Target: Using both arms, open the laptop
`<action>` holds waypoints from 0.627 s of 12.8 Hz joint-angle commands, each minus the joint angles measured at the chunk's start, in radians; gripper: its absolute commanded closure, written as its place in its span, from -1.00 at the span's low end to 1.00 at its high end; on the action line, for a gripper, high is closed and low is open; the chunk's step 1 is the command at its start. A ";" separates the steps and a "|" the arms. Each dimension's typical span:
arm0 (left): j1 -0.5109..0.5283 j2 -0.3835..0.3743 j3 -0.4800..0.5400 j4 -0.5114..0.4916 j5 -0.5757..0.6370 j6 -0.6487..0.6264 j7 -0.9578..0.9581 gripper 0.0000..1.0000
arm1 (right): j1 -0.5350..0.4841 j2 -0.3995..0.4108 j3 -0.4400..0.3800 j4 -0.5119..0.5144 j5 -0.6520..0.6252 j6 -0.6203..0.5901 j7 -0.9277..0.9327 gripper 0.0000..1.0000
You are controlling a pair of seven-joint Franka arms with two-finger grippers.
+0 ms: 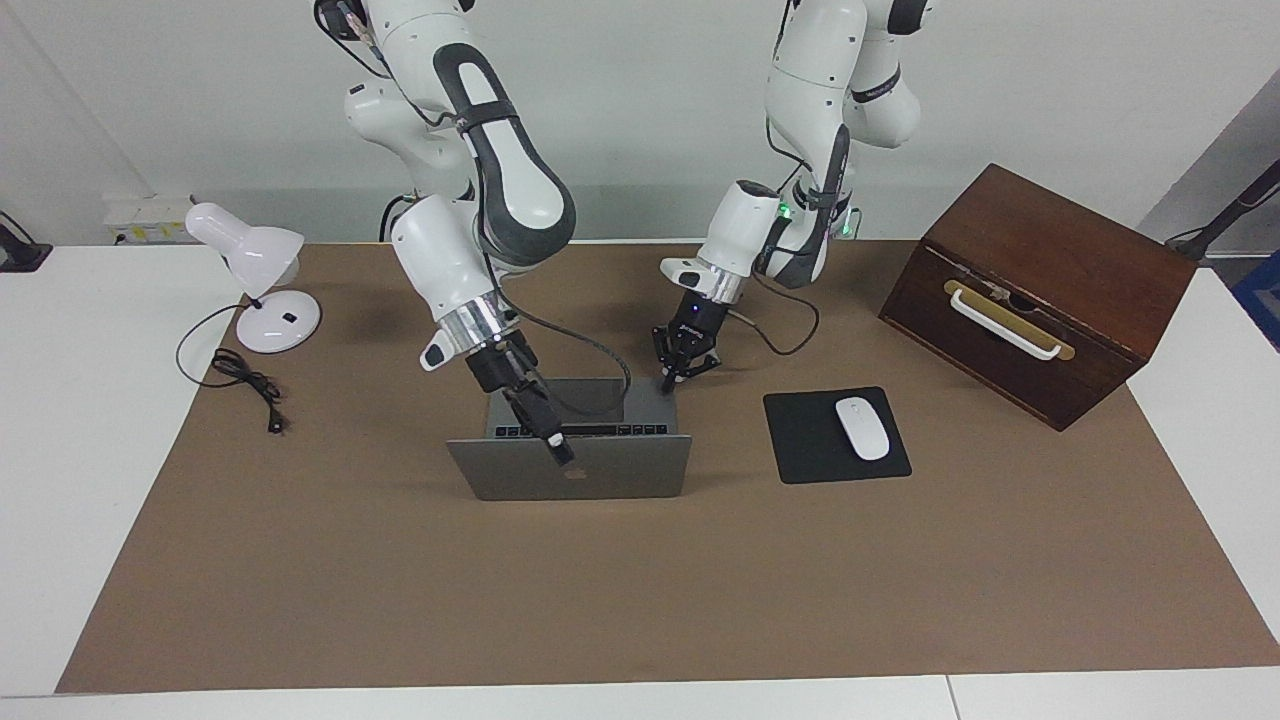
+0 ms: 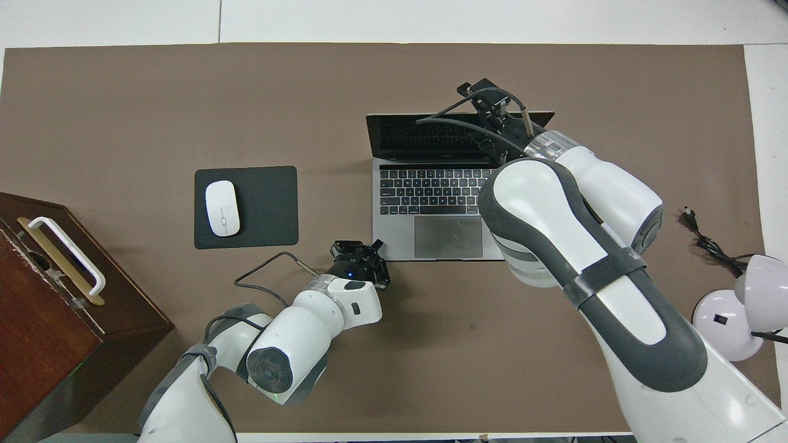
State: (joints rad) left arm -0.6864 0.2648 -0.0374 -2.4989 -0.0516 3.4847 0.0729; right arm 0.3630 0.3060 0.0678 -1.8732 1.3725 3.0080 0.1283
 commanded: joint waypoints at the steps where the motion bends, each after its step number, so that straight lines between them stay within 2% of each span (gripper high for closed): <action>1: -0.021 0.048 0.016 0.025 -0.010 0.019 0.018 1.00 | -0.022 0.025 0.004 0.039 -0.023 -0.021 -0.022 -1.00; 6: -0.021 0.048 0.016 0.025 -0.010 0.019 0.018 1.00 | 0.004 0.018 0.006 0.063 -0.027 -0.014 -0.006 -1.00; 8: -0.021 0.048 0.016 0.025 -0.010 0.019 0.018 1.00 | 0.043 0.004 0.009 0.066 -0.026 -0.005 0.046 -1.00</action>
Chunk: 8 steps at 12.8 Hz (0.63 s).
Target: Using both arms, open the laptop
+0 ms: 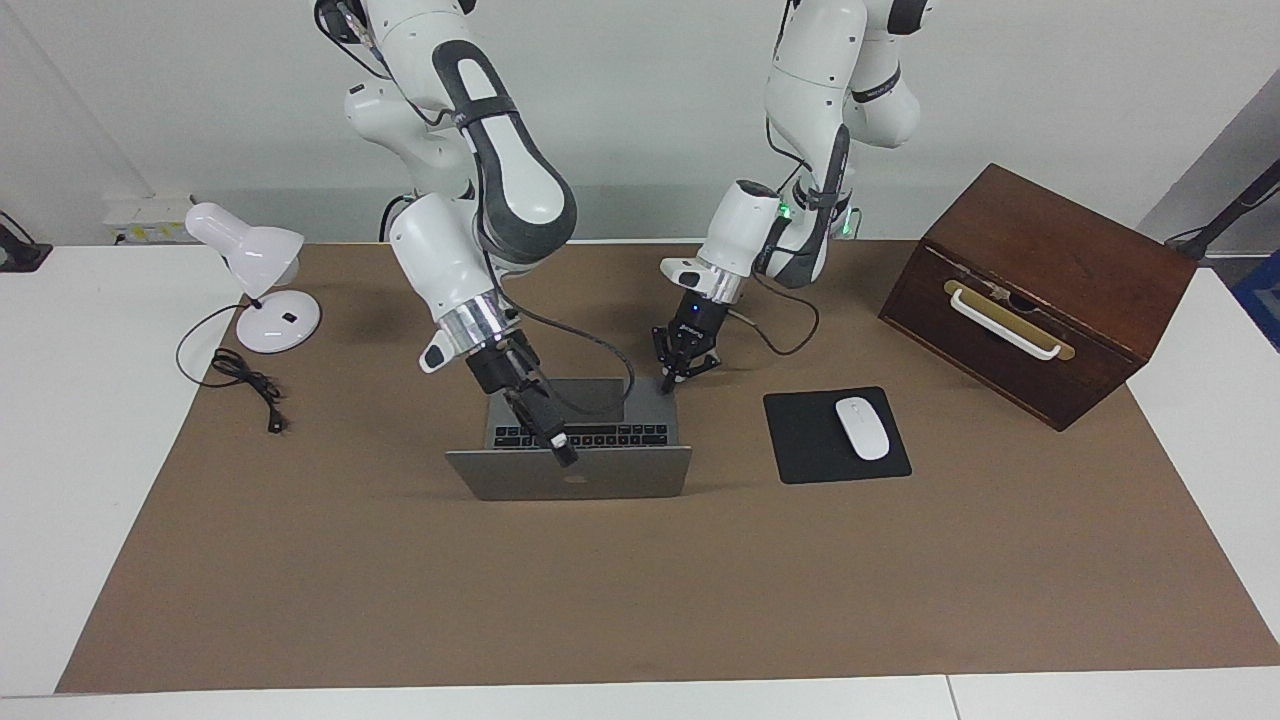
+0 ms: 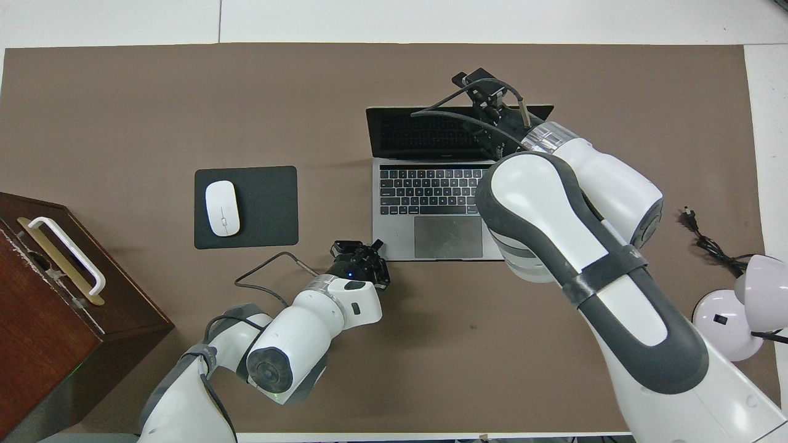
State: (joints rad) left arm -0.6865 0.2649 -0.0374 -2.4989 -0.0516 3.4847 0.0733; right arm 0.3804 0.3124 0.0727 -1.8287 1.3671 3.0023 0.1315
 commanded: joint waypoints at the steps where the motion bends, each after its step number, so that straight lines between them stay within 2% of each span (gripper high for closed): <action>1: -0.021 0.048 0.016 0.025 -0.010 0.019 0.017 1.00 | 0.041 -0.027 0.005 0.022 -0.020 0.018 0.078 -1.00; 4: -0.015 0.048 0.016 0.026 -0.011 0.019 0.016 1.00 | 0.078 -0.071 0.005 0.049 -0.020 0.043 0.175 -1.00; 8: -0.013 0.048 0.016 0.054 -0.060 0.017 0.014 1.00 | 0.094 -0.070 -0.004 0.173 -0.028 0.073 0.198 -1.00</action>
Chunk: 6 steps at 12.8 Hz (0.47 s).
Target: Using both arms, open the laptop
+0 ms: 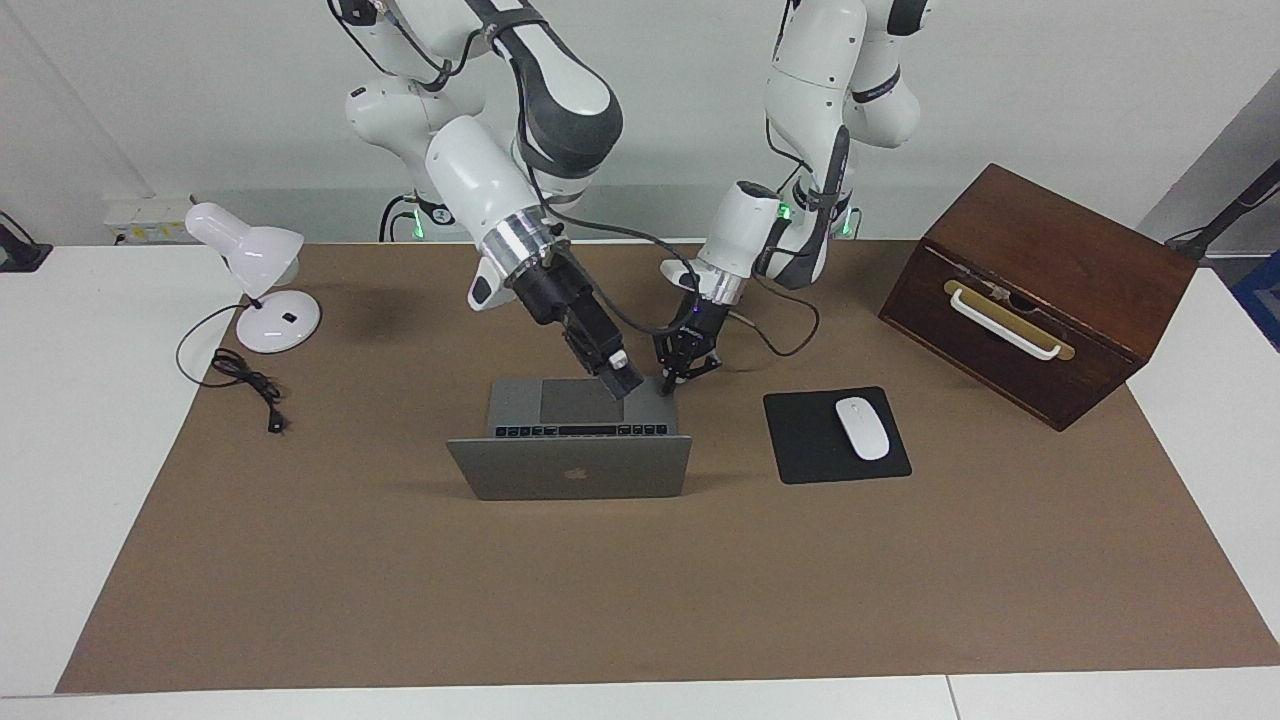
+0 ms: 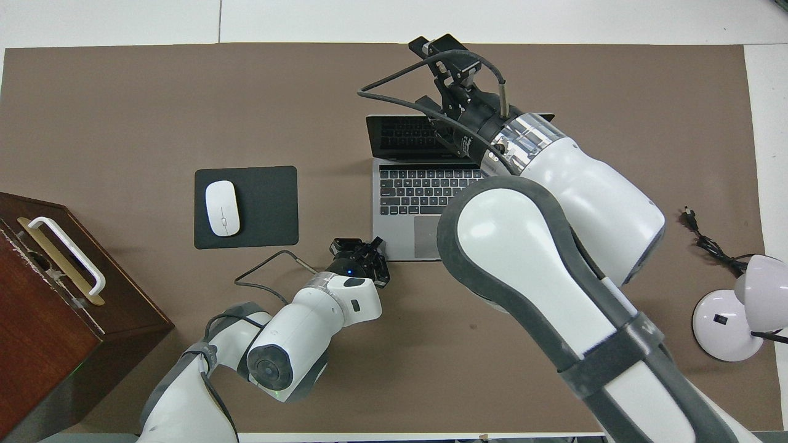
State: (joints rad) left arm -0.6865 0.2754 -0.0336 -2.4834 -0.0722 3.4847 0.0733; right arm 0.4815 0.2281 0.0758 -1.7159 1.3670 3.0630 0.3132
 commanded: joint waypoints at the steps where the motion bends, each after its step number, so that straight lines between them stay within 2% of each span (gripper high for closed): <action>1: -0.019 0.038 0.011 0.050 -0.059 0.017 0.008 1.00 | -0.023 0.014 -0.008 0.088 -0.063 0.011 -0.015 -1.00; 4: -0.019 0.022 0.009 0.061 -0.119 0.016 0.003 1.00 | -0.096 0.020 -0.005 0.137 -0.279 -0.013 -0.054 -1.00; 6: -0.018 0.015 0.009 0.061 -0.136 0.011 -0.021 1.00 | -0.157 0.023 -0.008 0.177 -0.406 -0.094 -0.055 -1.00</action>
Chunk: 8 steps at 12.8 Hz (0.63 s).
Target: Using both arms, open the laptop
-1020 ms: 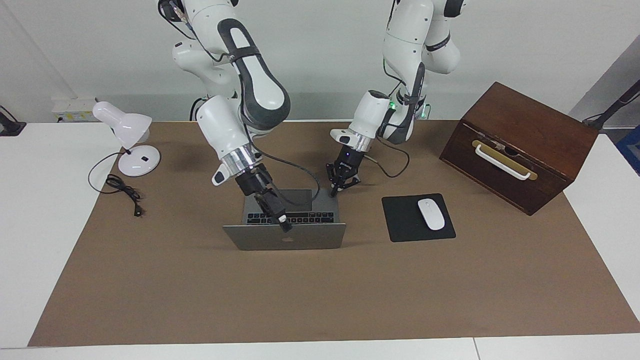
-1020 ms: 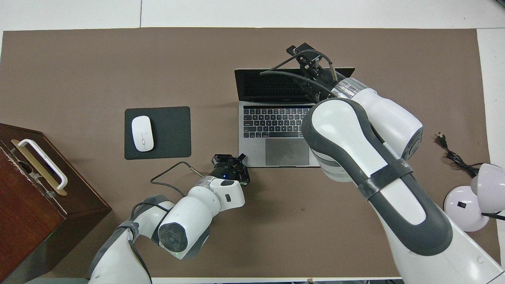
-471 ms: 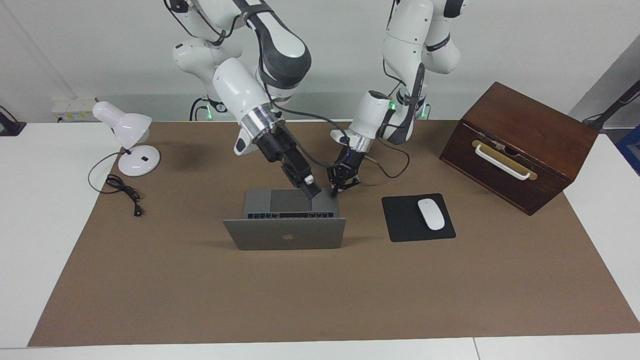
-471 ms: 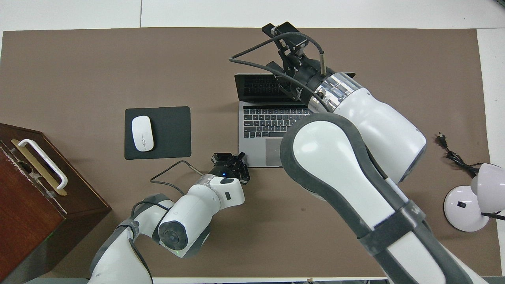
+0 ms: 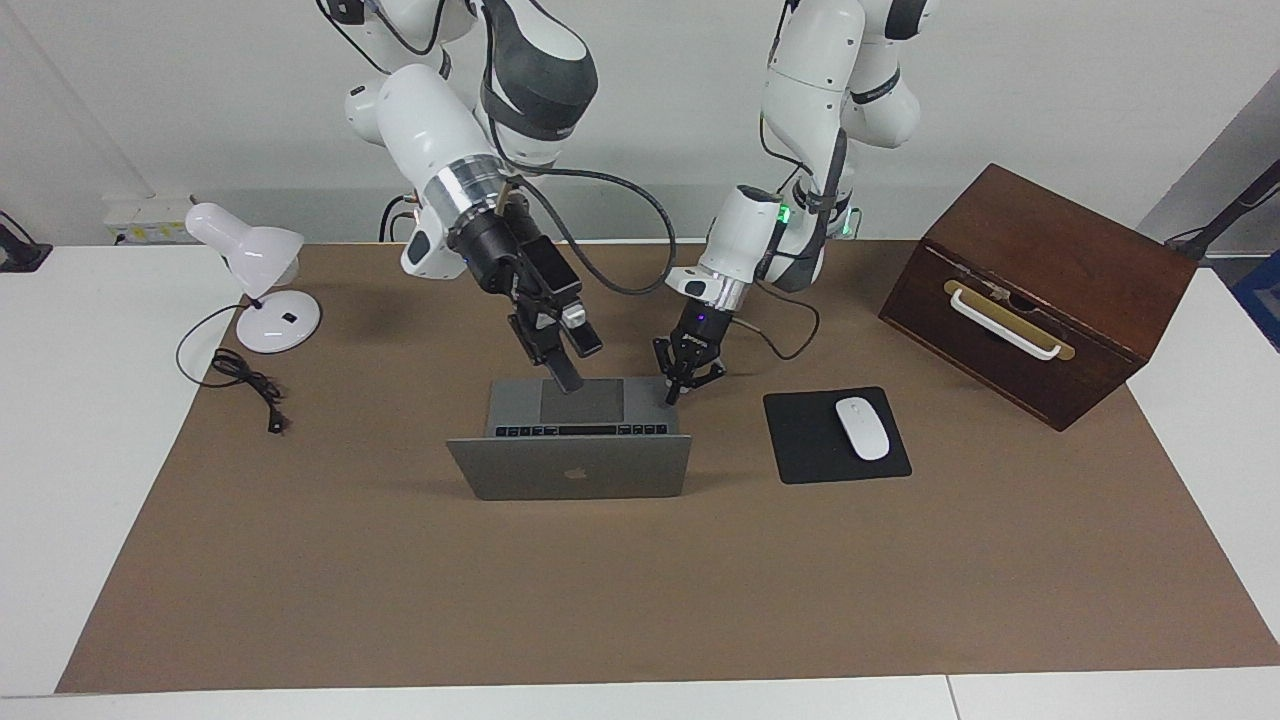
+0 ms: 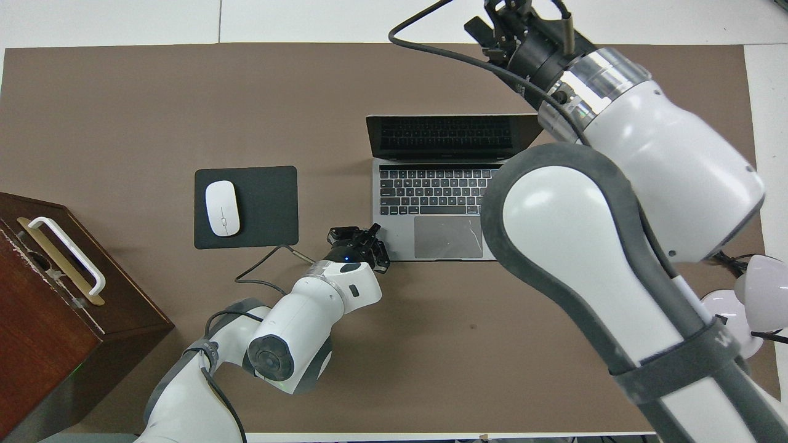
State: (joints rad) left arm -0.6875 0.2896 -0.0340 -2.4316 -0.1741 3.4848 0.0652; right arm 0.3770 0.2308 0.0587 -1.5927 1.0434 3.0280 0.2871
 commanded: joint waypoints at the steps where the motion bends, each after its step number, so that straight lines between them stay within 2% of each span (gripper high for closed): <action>1: -0.009 -0.007 0.010 0.012 -0.045 0.004 -0.013 1.00 | -0.096 0.024 0.009 0.065 -0.191 -0.121 -0.032 -1.00; 3: 0.002 -0.052 0.014 0.038 -0.045 -0.121 -0.013 1.00 | -0.168 0.034 0.010 0.121 -0.345 -0.240 -0.032 -1.00; 6: 0.046 -0.115 0.017 0.126 -0.045 -0.361 -0.008 1.00 | -0.259 0.033 0.009 0.180 -0.572 -0.493 -0.037 -1.00; 8: 0.072 -0.128 0.025 0.160 -0.039 -0.443 0.002 1.00 | -0.305 0.021 0.007 0.209 -0.693 -0.689 -0.045 -1.00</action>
State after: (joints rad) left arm -0.6373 0.1850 -0.0097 -2.2931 -0.2028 3.1190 0.0523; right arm 0.1115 0.2382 0.0550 -1.4332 0.4313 2.4649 0.2688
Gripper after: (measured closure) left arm 0.991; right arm 0.000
